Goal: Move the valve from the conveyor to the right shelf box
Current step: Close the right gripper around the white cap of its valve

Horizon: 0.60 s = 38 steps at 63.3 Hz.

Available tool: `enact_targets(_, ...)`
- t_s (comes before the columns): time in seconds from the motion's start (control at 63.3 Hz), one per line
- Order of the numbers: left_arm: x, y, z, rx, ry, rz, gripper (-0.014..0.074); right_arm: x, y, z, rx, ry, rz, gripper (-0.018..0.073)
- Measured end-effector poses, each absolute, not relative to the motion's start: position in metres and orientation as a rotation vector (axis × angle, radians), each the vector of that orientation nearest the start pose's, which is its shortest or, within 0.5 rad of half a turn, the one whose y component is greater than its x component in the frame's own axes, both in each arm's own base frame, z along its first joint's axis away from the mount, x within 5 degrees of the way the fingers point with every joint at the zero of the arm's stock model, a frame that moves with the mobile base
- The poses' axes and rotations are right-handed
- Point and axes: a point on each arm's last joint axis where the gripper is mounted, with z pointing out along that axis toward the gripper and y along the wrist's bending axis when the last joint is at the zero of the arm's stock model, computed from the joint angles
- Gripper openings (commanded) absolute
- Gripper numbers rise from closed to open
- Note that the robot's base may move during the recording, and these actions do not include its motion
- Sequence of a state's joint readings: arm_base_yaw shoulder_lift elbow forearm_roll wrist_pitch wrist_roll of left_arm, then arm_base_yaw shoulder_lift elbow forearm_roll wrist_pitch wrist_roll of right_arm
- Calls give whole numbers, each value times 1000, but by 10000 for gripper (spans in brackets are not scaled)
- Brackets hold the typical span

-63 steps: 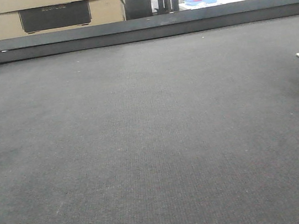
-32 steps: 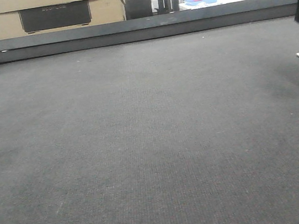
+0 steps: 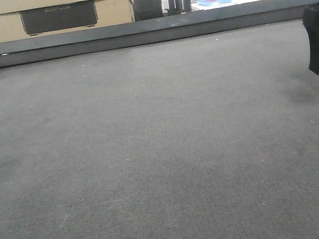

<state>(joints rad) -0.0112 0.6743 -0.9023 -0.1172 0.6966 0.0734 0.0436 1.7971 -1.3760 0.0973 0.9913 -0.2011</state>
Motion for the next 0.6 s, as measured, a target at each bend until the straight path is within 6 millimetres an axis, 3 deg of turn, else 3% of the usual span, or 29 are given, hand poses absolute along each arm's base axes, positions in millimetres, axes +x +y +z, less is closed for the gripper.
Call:
enact_targets(0.158,119,-8,395,44,1948,-92,578,368,23,237,-298,2878,83,370)
enact_targets(0.426,119,-8,394,45,1960,-92,578,368,23,237,-296,2871,88,-167)
enact_targets(0.6,125,-8,394,55,2033,-86,578,368,23,241,-296,2857,84,-154)
